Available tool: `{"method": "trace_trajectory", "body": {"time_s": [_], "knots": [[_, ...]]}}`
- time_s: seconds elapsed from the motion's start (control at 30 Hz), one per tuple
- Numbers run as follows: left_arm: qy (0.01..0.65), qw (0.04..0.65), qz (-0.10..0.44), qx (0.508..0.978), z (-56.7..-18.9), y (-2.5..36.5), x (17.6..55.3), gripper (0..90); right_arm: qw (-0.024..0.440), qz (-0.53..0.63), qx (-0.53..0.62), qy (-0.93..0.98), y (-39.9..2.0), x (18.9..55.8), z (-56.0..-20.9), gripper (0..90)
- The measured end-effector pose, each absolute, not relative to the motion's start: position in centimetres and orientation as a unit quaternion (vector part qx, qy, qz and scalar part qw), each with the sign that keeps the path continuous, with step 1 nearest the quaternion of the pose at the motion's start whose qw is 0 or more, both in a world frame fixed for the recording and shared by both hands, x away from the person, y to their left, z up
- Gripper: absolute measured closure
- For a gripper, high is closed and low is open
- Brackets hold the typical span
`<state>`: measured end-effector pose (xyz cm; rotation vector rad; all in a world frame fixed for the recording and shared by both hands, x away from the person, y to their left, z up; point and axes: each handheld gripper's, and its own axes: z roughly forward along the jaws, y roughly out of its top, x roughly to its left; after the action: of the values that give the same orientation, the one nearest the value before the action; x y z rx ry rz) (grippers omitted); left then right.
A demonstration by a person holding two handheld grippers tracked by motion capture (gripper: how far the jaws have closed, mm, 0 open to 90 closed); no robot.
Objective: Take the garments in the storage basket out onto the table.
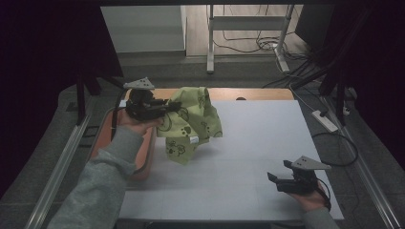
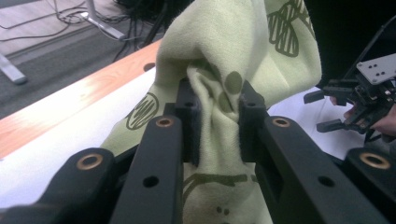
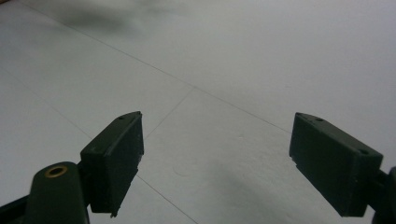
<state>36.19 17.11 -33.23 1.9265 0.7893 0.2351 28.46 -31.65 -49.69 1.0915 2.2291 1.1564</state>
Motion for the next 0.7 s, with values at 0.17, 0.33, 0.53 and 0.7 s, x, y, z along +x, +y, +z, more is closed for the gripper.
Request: {"method": "trace_trajectory", "body": {"time_s": [0.17,0.33,0.53,0.7], "knots": [[0.322,0.497,0.085,0.801,-34.2,15.9,36.3,76.3,0.201,0.413,0.393,0.797,-31.7,28.4,-49.7,18.6],[0.322,0.494,0.079,0.804,-35.0,15.4,36.5,76.3,0.201,0.413,0.393,0.797,-31.8,28.4,-49.7,18.6],[0.320,0.493,0.071,0.806,-36.0,14.5,36.7,76.3,0.201,0.412,0.393,0.797,-31.7,28.5,-49.7,18.6],[0.318,0.494,0.064,0.807,-36.5,13.9,36.8,76.3,0.204,0.413,0.395,0.795,-31.8,28.5,-49.7,18.7]]}}
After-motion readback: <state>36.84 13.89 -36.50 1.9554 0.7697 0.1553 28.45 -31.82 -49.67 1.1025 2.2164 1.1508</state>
